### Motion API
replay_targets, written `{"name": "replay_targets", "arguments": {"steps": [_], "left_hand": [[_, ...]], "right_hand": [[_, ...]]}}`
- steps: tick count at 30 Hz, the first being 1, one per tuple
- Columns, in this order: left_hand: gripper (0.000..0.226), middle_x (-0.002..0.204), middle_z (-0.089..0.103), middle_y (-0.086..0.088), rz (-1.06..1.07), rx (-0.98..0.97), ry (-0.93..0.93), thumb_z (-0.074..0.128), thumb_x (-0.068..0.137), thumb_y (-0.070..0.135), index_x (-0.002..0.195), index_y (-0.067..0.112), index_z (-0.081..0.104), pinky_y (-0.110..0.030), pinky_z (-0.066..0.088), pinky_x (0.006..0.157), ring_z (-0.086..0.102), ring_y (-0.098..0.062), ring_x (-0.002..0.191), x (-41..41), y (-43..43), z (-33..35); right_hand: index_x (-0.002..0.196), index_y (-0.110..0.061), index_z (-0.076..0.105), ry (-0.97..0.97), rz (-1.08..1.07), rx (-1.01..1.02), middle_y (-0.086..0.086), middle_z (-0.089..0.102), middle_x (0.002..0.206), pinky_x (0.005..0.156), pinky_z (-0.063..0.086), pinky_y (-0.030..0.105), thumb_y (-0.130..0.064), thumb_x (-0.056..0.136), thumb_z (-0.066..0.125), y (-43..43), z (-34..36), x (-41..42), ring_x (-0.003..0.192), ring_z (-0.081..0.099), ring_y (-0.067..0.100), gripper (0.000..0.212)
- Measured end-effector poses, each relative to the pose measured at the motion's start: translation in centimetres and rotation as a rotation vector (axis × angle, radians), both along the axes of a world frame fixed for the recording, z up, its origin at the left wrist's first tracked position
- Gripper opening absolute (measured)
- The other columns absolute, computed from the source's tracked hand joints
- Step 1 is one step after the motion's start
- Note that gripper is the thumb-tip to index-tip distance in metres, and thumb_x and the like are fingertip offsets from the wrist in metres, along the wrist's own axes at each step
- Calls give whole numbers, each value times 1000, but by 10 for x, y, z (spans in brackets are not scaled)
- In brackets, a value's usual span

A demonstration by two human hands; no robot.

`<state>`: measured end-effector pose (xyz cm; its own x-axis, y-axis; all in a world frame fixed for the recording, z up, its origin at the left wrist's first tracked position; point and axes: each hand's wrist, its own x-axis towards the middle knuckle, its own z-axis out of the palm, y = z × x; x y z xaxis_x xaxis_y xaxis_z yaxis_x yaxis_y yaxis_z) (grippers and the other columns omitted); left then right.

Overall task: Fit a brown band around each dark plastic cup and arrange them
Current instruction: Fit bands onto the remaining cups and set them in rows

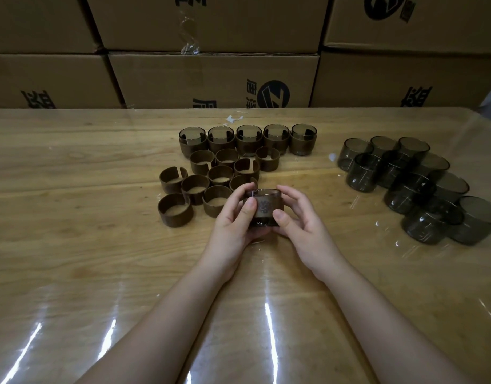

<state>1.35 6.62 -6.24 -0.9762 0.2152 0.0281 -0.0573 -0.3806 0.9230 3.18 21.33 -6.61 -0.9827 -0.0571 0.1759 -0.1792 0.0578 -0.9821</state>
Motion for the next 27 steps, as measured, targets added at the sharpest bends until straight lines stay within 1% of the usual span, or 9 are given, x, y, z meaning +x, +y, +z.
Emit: {"name": "replay_targets", "arguments": {"steps": [5, 7, 10, 13, 16, 17, 21, 23, 27], "left_hand": [[63, 121, 62, -3, 43, -15, -25, 60, 80, 33, 139, 27, 39, -33, 58, 82, 66, -14, 108, 3, 2, 1], [59, 122, 60, -3, 49, -42, -19, 60, 86, 26, 140, 23, 38, -33, 57, 84, 66, -14, 107, 5, 4, 0], [41, 120, 61, 1, 79, -154, 35, 53, 97, 15, 133, 32, 46, -32, 56, 89, 64, -9, 106, 5, 4, 0], [43, 134, 54, 6, 137, -435, 186, 54, 97, 21, 136, 38, 46, -28, 46, 103, 53, -4, 121, 5, 1, -3], [36, 125, 50, 21, 250, -596, 361, 54, 97, 23, 128, 40, 50, -10, 40, 97, 47, 7, 118, 8, 0, -5], [32, 120, 50, 23, 298, -643, 419, 53, 96, 24, 125, 38, 53, -11, 42, 93, 48, 5, 116, 8, -2, -5], [28, 114, 52, 15, 529, -839, 566, 45, 91, 29, 111, 26, 65, -40, 46, 98, 52, -5, 113, 2, -24, 2], [35, 117, 53, 15, 599, -988, 571, 41, 89, 38, 108, 26, 67, -40, 36, 102, 47, -1, 113, -7, -33, 9], [36, 130, 52, 8, 392, -1432, 494, 45, 93, 48, 122, 33, 60, -46, 24, 110, 39, -15, 128, -51, -34, 23]], "right_hand": [[124, -48, 47, -4, -26, 18, 2, 48, 138, 100, 50, 41, -19, 95, 56, -2, -1, 1, 108, 64, 6, 41], [121, -46, 48, -5, -45, 14, 0, 50, 134, 94, 52, 35, -17, 94, 59, -2, -1, 2, 106, 65, 9, 41], [110, -32, 53, -23, -79, -15, -12, 64, 113, 76, 54, 20, -8, 88, 65, 0, 0, 2, 96, 68, 4, 35], [98, -16, 51, -52, -70, -26, -24, 69, 95, 72, 53, 15, -2, 84, 68, 0, 1, 3, 89, 67, -3, 26], [92, -16, 51, -25, -113, 6, -9, 63, 108, 75, 53, 17, 0, 82, 70, -3, 1, 4, 92, 66, -1, 27], [91, -16, 51, -14, -142, 10, -4, 58, 115, 77, 54, 19, 0, 81, 71, -3, 1, 4, 93, 66, 2, 27], [89, -20, 52, -31, -284, -55, 8, 53, 125, 81, 55, 25, -5, 82, 72, 1, 1, 0, 100, 65, 14, 27], [91, -21, 52, -65, -348, -132, 10, 57, 123, 75, 53, 20, -8, 82, 72, 5, 0, -4, 97, 65, 13, 25], [94, -18, 52, -65, -374, -178, 12, 58, 121, 69, 52, 13, -7, 83, 72, 6, -1, -6, 91, 66, 8, 25]]}}
